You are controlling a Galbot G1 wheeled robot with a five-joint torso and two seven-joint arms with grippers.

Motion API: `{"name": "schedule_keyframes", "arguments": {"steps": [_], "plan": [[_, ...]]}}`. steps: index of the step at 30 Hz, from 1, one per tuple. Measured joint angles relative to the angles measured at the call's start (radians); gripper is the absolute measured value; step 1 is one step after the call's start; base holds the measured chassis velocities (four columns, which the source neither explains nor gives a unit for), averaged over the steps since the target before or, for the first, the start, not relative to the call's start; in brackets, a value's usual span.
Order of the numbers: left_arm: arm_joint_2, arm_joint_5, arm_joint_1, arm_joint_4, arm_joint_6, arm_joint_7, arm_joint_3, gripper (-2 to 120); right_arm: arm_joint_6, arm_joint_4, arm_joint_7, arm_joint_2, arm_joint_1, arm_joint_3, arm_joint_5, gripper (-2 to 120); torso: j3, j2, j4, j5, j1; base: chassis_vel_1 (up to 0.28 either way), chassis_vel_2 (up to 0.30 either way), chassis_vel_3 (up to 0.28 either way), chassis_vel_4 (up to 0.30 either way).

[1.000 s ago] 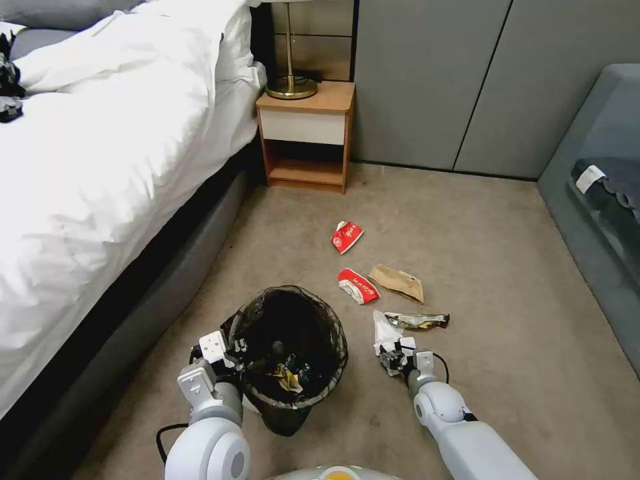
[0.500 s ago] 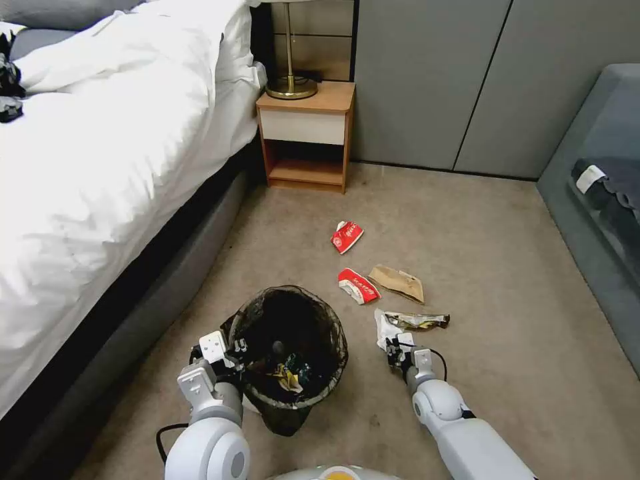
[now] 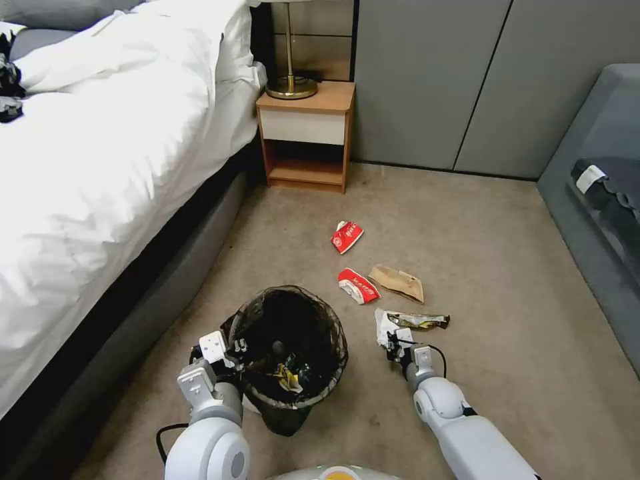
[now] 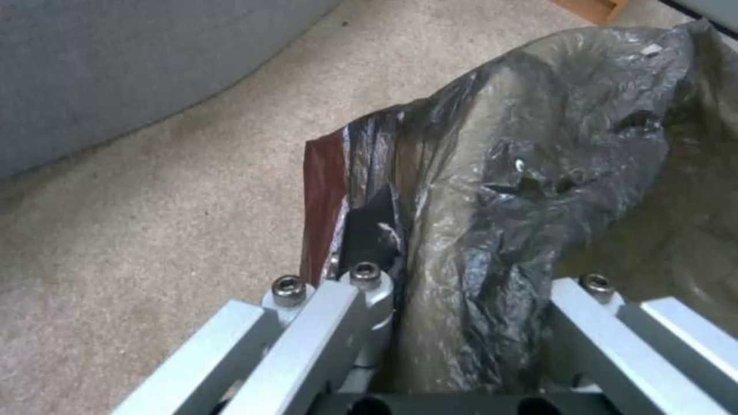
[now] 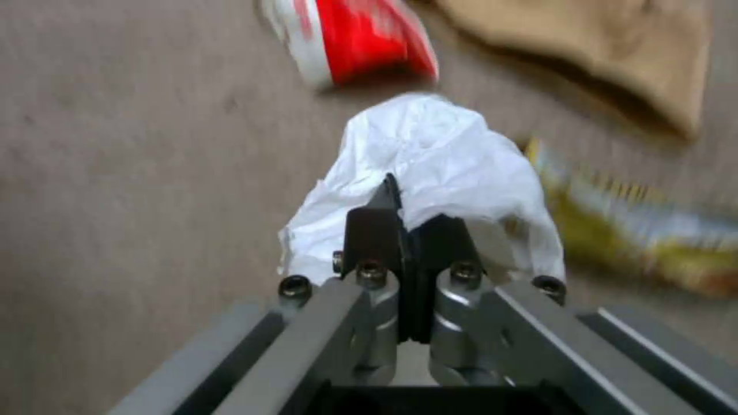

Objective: Pick up the trash bin, then pick up the garbage from the floor and place it into the trash bin.

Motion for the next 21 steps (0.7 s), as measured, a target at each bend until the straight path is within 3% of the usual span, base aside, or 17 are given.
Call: {"name": "schedule_keyframes", "arguments": {"steps": [10, 12, 13, 15, 21], "plan": [[0.0, 0.0, 0.0, 0.0, 0.0, 0.0, 0.0, 75, 0.06, 0.347, 0.022, -0.042, -0.113, 0.035, -0.063, 0, 0.0, 0.0, -0.0002, 0.0, 0.0, 0.0, 0.0, 0.0, 0.0], [0.0, 0.0, 0.0, 0.0, 0.0, 0.0, 0.0, 75, 0.12, 0.468, 0.016, -0.052, -0.144, 0.034, -0.07, 0, 0.0, 0.0, 0.0, -0.0002, 0.0, 0.0, 0.0, 0.0, 0.0], [0.0, 0.0, 0.0, 0.0, 0.0, 0.0, 0.0, 75, 0.12, 0.468, 0.016, -0.052, -0.144, 0.034, -0.07, 0, 0.0, 0.0, 0.0, -0.0002, 0.0, 0.0, 0.0, 0.0, 0.0], [0.0, 0.0, 0.0, 0.0, 0.0, 0.0, 0.0, 75, 0.225, 0.58, -0.023, -0.052, -0.168, 0.024, -0.117, 0, 0.0, 0.0, 0.0, -0.0002, 0.0, 0.0, 0.0, 0.0, 0.0], [0.0, 0.0, 0.0, 0.0, 0.0, 0.0, 0.0, 75, 0.314, 0.717, -0.119, -0.06, -0.215, -0.016, -0.15, 0, 0.0, 0.0, 0.0, -0.0001, 0.0, 0.0, 0.0, 0.0, 0.0]]}}
